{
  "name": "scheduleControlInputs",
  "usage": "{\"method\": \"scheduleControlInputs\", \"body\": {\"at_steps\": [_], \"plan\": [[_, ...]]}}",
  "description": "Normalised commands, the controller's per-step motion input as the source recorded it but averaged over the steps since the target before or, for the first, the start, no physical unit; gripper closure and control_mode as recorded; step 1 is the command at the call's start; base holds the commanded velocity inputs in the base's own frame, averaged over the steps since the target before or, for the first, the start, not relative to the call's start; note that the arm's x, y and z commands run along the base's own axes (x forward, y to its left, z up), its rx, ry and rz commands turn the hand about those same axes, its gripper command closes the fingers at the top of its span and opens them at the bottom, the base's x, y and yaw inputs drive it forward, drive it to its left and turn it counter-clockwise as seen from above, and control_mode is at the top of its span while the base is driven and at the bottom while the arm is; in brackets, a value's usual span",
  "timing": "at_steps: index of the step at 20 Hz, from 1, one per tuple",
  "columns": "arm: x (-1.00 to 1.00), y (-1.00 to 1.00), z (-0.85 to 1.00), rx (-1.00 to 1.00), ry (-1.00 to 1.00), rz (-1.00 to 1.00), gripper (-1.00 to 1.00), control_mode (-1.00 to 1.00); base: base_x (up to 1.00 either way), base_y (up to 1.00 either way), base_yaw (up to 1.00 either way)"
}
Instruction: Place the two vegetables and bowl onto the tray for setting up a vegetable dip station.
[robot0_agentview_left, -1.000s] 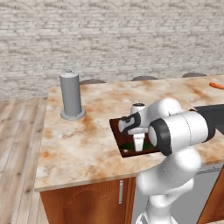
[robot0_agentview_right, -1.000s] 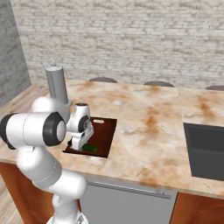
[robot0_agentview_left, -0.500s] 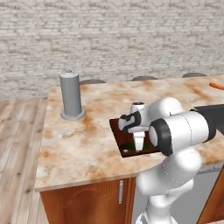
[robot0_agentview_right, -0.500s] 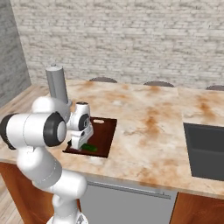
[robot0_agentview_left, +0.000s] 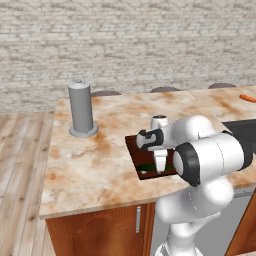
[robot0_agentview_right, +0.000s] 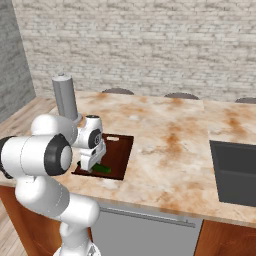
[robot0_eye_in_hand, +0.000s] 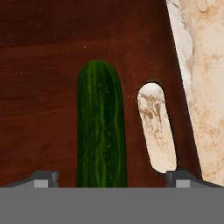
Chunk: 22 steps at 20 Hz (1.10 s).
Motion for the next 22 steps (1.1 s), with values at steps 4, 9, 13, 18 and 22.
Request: {"method": "scheduleControlInputs", "body": {"at_steps": [4,9,13,18,22], "plan": [[-0.09,-0.01,0.3,0.0,0.0,0.0,-1.0,-1.0,0.0,0.0,0.0],[-0.14,-0.02,0.32,0.0,0.0,0.0,-1.0,-1.0,0.0,0.0,0.0],[-0.22,-0.04,0.31,0.0,0.03,0.03,-1.0,-1.0,0.0,0.0,0.0],[-0.27,-0.01,0.26,0.0,0.07,0.22,-1.0,-1.0,0.0,0.0,0.0],[-0.32,-0.03,0.22,0.0,0.0,0.45,-1.0,-1.0,0.0,0.0,0.0]]}}
